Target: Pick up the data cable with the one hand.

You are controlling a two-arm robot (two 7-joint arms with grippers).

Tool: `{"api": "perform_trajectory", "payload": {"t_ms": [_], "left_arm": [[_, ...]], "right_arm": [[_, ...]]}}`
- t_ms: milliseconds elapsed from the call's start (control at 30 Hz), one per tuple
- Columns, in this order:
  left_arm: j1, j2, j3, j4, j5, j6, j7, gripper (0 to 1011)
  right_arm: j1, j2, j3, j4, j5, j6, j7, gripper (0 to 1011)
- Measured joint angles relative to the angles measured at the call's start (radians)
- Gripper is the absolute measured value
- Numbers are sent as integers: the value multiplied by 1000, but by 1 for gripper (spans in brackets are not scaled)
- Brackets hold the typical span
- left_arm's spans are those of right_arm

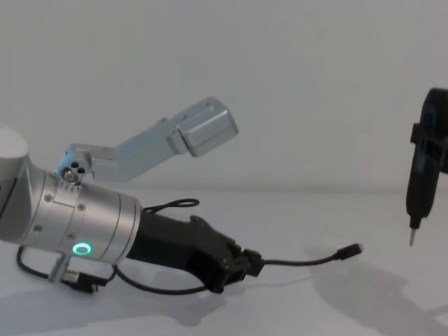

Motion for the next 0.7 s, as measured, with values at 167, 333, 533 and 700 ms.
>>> {"api": "perform_trajectory", "payload": {"t_ms": [167,333,533,700], "left_arm": [[2,11,-3,-27,13,-67,-13,48],[2,22,-7,-52,24,-123,-26,46],[2,37,-14,-86,35,-192,-45,46],[3,45,-17,-105,40,-227,-55,46]], "right_arm": [[-7,-10,16,-28,31,-5,14,275],[-14,-23,32,-48,69,-6,29,274],[-23,-43,57,-71,133,-7,51,274],[-30,-57,83,-90,189,-6,64,275]]}}
